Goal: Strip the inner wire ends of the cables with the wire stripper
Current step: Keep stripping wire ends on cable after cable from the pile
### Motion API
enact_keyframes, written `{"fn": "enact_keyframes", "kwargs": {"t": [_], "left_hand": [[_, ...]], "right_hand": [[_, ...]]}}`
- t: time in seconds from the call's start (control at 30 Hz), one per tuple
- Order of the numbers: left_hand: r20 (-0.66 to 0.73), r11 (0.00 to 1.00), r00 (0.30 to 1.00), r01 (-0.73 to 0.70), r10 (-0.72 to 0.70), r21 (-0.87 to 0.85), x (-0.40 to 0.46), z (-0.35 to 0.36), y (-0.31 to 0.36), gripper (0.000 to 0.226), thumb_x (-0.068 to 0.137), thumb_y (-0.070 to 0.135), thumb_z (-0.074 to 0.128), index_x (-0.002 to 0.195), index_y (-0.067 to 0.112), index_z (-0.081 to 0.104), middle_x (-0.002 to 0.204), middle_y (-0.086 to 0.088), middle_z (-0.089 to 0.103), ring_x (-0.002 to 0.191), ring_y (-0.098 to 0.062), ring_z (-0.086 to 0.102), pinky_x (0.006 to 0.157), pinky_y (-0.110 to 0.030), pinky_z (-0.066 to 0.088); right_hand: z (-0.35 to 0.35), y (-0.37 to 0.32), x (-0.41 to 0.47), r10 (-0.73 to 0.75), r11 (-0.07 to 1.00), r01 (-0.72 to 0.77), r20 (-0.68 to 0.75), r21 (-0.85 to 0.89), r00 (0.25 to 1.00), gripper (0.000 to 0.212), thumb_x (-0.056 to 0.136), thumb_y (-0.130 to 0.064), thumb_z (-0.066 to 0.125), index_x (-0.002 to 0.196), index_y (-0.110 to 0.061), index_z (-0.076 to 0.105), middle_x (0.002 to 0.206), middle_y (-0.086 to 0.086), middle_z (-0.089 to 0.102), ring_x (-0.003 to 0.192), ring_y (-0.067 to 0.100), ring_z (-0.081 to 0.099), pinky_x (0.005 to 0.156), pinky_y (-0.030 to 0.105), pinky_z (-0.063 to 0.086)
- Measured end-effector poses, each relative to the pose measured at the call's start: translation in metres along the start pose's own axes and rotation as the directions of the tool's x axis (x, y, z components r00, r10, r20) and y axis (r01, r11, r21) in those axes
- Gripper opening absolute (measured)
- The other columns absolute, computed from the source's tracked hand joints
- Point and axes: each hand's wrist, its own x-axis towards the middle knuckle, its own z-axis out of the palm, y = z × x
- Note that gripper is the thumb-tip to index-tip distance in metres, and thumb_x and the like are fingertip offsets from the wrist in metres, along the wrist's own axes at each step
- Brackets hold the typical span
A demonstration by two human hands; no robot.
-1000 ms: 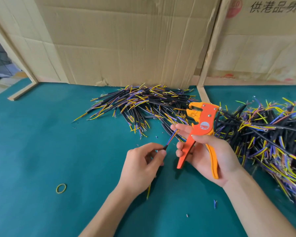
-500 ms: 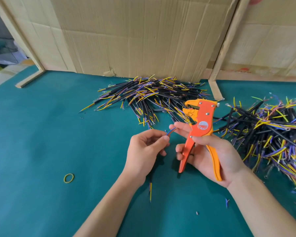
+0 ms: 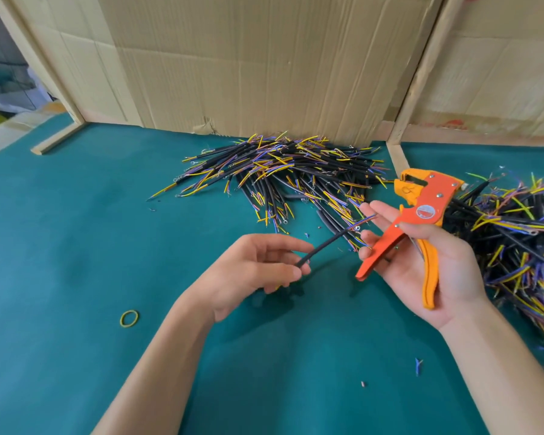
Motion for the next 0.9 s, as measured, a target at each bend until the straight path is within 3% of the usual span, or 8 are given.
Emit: {"fn": "enact_keyframes", "kwargs": {"t": [0.1,0.2,0.33,0.57,0.9], "left_hand": [[-0.133,0.996,0.991,-0.036,0.024,-0.087,-0.0005,-0.0098,0.0003,0.026,0.084,0.002,0.071,0.110,0.001,0.072,0.095,-0.013,0.076,0.061,-0.012,0.060,0.051,-0.017,0.044],[-0.317,0.997,0.948,-0.061,0.043,-0.048,0.0012,-0.0121,-0.0013,0.006,0.090,0.002,0.070,0.095,0.000,0.073,0.081,-0.014,0.075,0.057,-0.013,0.064,0.048,-0.018,0.045],[-0.472,0.998,0.880,-0.070,0.057,-0.009,0.0042,-0.0099,-0.0029,0.008,0.087,0.008,0.075,0.083,0.002,0.072,0.073,-0.013,0.074,0.058,-0.015,0.069,0.047,-0.018,0.048],[-0.429,0.964,0.902,-0.150,0.044,-0.218,0.0003,-0.0097,0.0031,0.014,0.094,-0.004,0.062,0.100,0.003,0.073,0.094,-0.016,0.077,0.084,-0.020,0.076,0.062,-0.019,0.056],[-0.389,0.909,0.917,-0.234,0.088,-0.346,-0.0008,-0.0079,0.0067,0.023,0.092,-0.008,0.061,0.109,0.005,0.070,0.105,-0.015,0.077,0.093,-0.020,0.076,0.064,-0.020,0.057]], "right_hand": [[0.0010,0.0007,0.0011,-0.006,1.000,0.006,-0.026,-0.003,1.000,0.059,0.080,-0.018,0.058,0.137,0.002,0.058,0.141,0.014,0.062,0.091,0.028,0.069,0.077,0.038,0.056],[0.0009,0.0015,0.0025,-0.009,1.000,0.009,-0.040,-0.006,0.999,0.058,0.082,-0.018,0.058,0.137,0.001,0.058,0.140,0.013,0.062,0.092,0.028,0.068,0.079,0.038,0.055],[0.0003,0.0005,0.0036,-0.005,1.000,0.005,-0.054,0.005,0.999,0.059,0.081,-0.019,0.057,0.137,0.001,0.058,0.140,0.013,0.063,0.094,0.026,0.069,0.079,0.037,0.056],[-0.0004,-0.0002,0.0038,-0.009,1.000,0.010,-0.078,0.012,0.997,0.054,0.087,-0.019,0.053,0.137,0.000,0.057,0.140,0.013,0.063,0.095,0.027,0.068,0.082,0.038,0.054],[-0.0010,-0.0011,0.0042,-0.002,0.998,0.008,-0.097,0.061,0.995,0.051,0.092,-0.021,0.049,0.138,0.001,0.058,0.141,0.014,0.062,0.095,0.026,0.069,0.082,0.037,0.055]]}}
